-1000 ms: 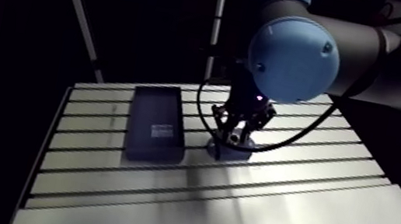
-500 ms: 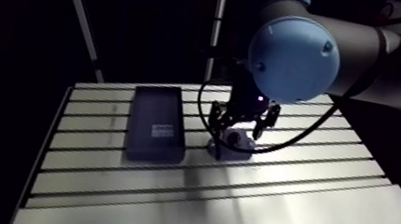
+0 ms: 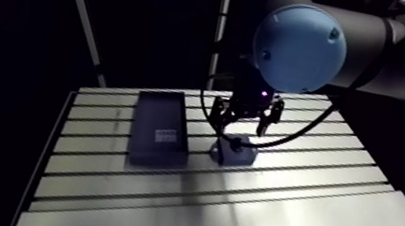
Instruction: Pick up the bearing and press it into the housing until flush.
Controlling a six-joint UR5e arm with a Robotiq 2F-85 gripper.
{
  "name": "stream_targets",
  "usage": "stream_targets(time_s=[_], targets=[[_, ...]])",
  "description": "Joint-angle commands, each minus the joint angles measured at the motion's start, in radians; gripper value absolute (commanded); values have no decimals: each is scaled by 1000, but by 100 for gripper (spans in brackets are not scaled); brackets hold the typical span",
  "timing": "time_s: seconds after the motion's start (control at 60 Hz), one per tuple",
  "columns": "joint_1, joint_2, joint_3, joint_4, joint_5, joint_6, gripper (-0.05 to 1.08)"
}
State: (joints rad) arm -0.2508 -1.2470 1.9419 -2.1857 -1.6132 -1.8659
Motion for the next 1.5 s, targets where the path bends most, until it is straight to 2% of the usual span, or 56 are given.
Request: stream_targets(time_s=[0.017,0.117,0.133,0.15,0.167,0.183,0.2,0.217,0.233,0.25,0.267,0.283,0.383,0.85,1.183,1.5], targets=[[14,-54,-41,69,6,3,1],[18,-57,-51,92,6,7,3],[18,-56,-50,94,6,9,9],[18,-56,-50,94,6,9,9],[18,-56,-50,94,6,10,20],[18,-56,-50,94,6,10,20],[18,-53,-48,94,6,13,34],[18,-53,-48,94,6,13,34],[18,-52,-48,94,6,15,51],[18,-52,-48,94,6,15,51],[16,-49,-47,94,6,16,66],[16,-47,-45,95,6,17,72],[16,-47,-42,91,8,17,80],[16,-38,-30,84,2,18,82],[13,-30,-14,32,-3,8,82],[8,-7,-13,30,-1,6,82]])
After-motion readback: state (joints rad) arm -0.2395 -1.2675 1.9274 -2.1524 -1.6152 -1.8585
